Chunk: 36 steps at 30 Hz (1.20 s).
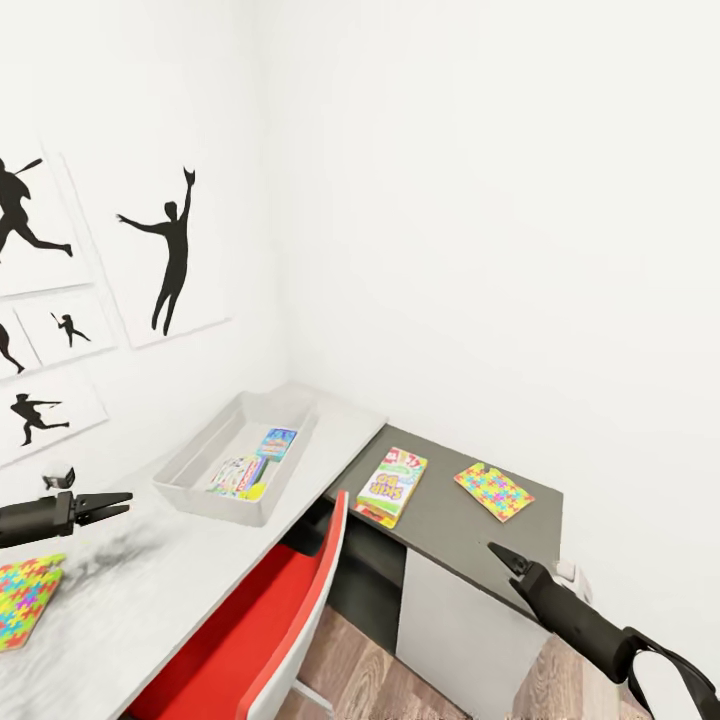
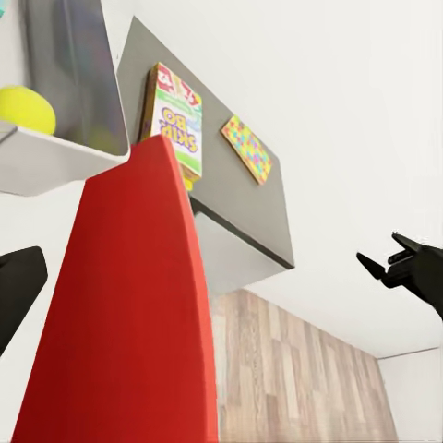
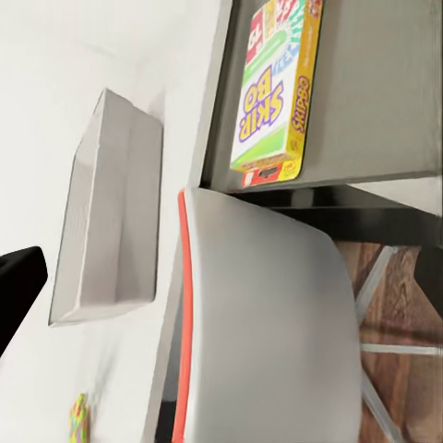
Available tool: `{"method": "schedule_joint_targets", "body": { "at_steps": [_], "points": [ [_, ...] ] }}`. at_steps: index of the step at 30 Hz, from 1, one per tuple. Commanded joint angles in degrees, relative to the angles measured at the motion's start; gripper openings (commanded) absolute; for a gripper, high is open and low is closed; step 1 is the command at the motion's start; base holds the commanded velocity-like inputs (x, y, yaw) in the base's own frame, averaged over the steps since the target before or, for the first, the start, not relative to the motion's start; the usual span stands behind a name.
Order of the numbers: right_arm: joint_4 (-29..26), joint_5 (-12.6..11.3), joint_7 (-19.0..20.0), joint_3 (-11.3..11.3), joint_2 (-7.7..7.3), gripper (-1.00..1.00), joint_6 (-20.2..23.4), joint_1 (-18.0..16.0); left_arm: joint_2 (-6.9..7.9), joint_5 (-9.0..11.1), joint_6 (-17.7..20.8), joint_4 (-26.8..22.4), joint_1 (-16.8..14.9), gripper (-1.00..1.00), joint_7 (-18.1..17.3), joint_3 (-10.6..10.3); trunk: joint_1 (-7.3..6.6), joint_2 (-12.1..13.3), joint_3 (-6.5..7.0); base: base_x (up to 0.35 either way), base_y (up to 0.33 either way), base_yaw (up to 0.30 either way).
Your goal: Put all the toys in the child's room - the three board games (two on the bed and one on the table), the two jigsaw puzzles on the table, and the tennis ball on the table - inside the toy box on the table in the child's room.
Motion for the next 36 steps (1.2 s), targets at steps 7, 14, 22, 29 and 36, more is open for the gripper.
{"method": "schedule_joint_targets", "body": {
  "at_steps": [7, 14, 22, 29, 36],
  "points": [
    [2.56, 0.81, 0.26, 0.04, 0.03, 1.00, 0.30, -0.13, 0.00, 0.46, 1.36, -3.87, -0.03, 1.00, -0.22, 0.62, 0.04, -0.14, -0.63, 0.000, 0.000, -0.194],
    [4.66, 2.53, 0.26, 0.16, 0.08, 1.00, 0.30, -0.08, -0.89, 3.40, 8.20, -11.34, -0.47, 1.00, -0.22, 0.86, 0.04, -0.14, -1.12, 0.000, 0.000, -0.193],
    [4.83, 2.83, 0.34, -0.07, -0.05, 1.00, 0.30, -0.08, -4.72, 6.58, 10.46, -16.43, -0.55, 1.00, -0.22, 0.32, 0.04, -0.14, -1.69, 0.000, 0.000, -0.188],
    [4.91, 2.78, 0.52, -0.10, -0.12, 1.00, 0.30, -0.08, -5.11, 6.69, 10.23, -16.90, -0.56, 1.00, -0.22, 0.21, 0.04, -0.14, -2.19, 0.000, 0.000, -0.194],
    [4.93, 2.70, 0.68, -0.13, -0.14, 1.00, 0.30, -0.08, -5.16, 6.77, 9.89, -16.95, -0.56, 1.00, -0.22, 0.21, 0.04, -0.14, -2.62, 0.000, 0.000, -0.218]
  ]
}}
